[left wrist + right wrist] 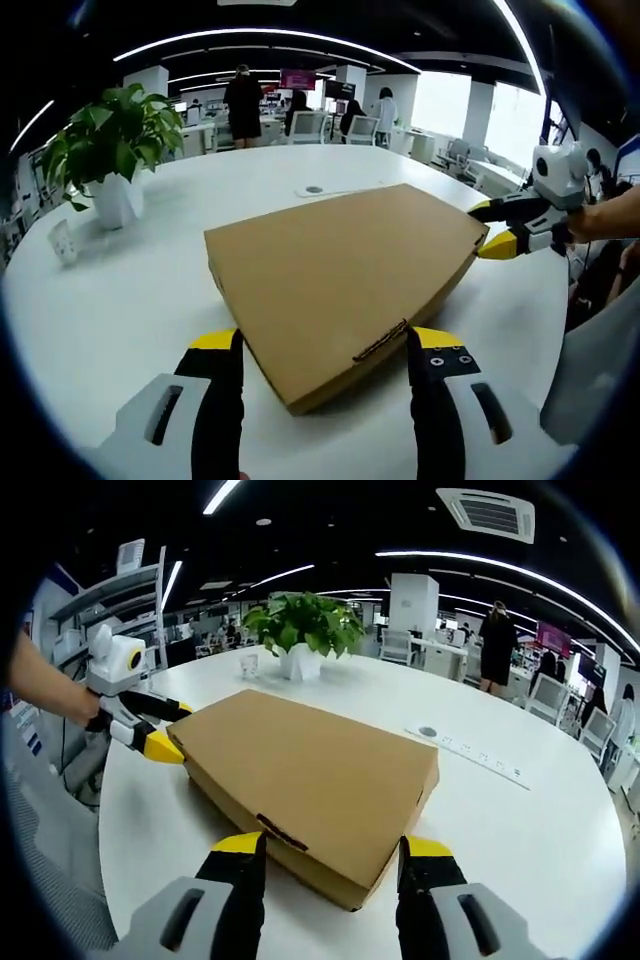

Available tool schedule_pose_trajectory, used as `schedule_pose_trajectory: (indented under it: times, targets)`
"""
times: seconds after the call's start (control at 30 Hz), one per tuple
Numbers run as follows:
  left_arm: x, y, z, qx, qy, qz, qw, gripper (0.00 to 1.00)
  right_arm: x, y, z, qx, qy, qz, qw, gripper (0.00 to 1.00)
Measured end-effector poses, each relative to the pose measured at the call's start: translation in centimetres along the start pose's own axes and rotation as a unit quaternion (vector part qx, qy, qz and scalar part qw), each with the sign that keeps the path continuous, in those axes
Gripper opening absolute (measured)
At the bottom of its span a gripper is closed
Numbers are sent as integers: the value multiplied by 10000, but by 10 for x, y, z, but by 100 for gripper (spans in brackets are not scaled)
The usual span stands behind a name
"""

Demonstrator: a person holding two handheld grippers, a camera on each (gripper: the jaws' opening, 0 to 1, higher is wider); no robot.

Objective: Operate the shoe box by opening the lid, removing the specified soft item, and placing it in the target area until the item is outside and the box remains undamaged.

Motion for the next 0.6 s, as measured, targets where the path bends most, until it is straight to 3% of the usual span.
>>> schedule_pose_trajectory:
  times: [0.6]
  targets:
    - [-11,9,19,-217,95,-159,9996,68,-4,32,10,-183,50,-124,9997,49]
Point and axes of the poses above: the point that each gripper's makers call its tool centre point, and the gripper's own axes: z roughly backward along the fingers, y roughly to its left, x roughly out of its top, the point moved 4 cm from there along z, roughly backward along the fingers, and after that the axes turned 3 degrees about z, right-handed, at the moved point
